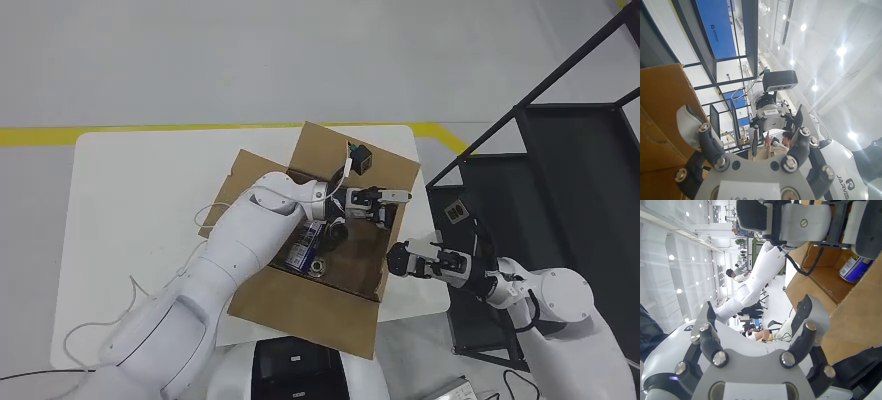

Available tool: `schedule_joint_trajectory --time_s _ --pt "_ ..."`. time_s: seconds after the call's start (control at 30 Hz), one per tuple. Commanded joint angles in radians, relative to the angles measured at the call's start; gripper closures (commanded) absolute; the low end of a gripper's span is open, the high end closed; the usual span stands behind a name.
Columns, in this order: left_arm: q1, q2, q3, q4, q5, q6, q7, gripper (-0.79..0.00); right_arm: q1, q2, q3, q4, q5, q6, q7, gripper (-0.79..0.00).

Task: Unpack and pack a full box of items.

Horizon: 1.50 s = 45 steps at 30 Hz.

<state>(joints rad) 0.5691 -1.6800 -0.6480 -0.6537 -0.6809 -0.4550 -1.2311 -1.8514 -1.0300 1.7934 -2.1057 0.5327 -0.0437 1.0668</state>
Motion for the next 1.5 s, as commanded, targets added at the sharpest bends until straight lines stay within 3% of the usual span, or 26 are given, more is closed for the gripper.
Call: schedule_joint_trajectory --time_s 0.0,0.23,0.5,0.7,0.87,1.0,1.23,1.47 --pt "0.0 0.0 0.0 0.0 0.0 0.0 0.0 -0.785 0.0 0.0 0.0 0.0 0.0 0.0 0.0 -0.785" --pt "0.006 0.01 -0.013 -0.022 0.044 -0.001 0.052 -0.785 0.0 0.0 0.0 0.0 0.0 0.0 0.0 -0.785" --pt "0.047 0.093 -0.139 -0.12 0.23 -0.025 0.222 -0.785 0.0 0.0 0.0 0.0 0.0 0.0 0.0 -0.785" --pt "0.138 0.178 -0.287 -0.363 0.353 0.097 0.225 -0.785 0.0 0.0 0.0 0.0 0.0 0.0 0.0 -0.785" --pt "0.258 0.255 -0.45 -0.644 0.506 0.291 0.15 -0.785 0.0 0.0 0.0 0.0 0.0 0.0 0.0 -0.785" --pt "0.35 0.3 -0.568 -0.8 0.599 0.355 0.075 -0.785 0.0 0.0 0.0 0.0 0.0 0.0 0.0 -0.785" --pt "0.432 0.35 -0.749 -0.82 0.62 0.36 0.013 -0.785 0.0 0.0 0.0 0.0 0.0 0.0 0.0 -0.785" --pt "0.514 0.378 -0.88 -0.826 0.617 0.282 0.113 -0.785 0.0 0.0 0.0 0.0 0.0 0.0 0.0 -0.785"
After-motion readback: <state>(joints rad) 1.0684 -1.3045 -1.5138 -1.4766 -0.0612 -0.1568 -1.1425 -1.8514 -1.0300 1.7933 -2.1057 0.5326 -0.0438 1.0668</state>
